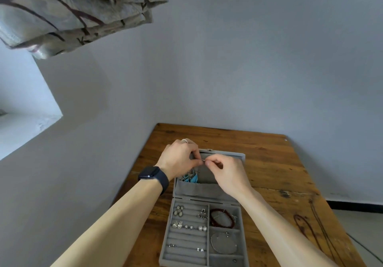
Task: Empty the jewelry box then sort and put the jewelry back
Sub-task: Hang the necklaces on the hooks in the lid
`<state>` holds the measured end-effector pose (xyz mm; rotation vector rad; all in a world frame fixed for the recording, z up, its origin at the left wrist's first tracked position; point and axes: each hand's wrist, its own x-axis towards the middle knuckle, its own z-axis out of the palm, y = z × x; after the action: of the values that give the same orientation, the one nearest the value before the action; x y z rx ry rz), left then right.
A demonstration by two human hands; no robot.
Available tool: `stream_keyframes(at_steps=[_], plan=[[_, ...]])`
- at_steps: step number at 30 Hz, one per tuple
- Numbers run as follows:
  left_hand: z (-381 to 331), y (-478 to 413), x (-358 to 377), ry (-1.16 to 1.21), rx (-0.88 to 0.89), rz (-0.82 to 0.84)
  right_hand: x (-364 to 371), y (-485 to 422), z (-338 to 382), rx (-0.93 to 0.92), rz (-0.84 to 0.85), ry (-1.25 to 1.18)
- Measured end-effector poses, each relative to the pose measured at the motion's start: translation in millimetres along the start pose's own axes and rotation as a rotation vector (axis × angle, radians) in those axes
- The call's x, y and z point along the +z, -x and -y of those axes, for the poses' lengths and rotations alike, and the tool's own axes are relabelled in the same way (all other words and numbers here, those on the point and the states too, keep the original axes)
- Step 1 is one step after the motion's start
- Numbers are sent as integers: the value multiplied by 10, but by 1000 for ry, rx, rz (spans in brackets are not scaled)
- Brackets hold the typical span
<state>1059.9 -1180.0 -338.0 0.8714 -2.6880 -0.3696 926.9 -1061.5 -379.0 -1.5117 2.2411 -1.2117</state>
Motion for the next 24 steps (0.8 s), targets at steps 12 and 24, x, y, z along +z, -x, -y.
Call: stream_keyframes(at_steps=[12, 24], plan=[[20, 12, 39, 77, -17, -67, 138, -8, 139, 41, -216, 122], [65, -7, 3, 81, 12, -23, 215, 49, 148, 46, -125, 328]])
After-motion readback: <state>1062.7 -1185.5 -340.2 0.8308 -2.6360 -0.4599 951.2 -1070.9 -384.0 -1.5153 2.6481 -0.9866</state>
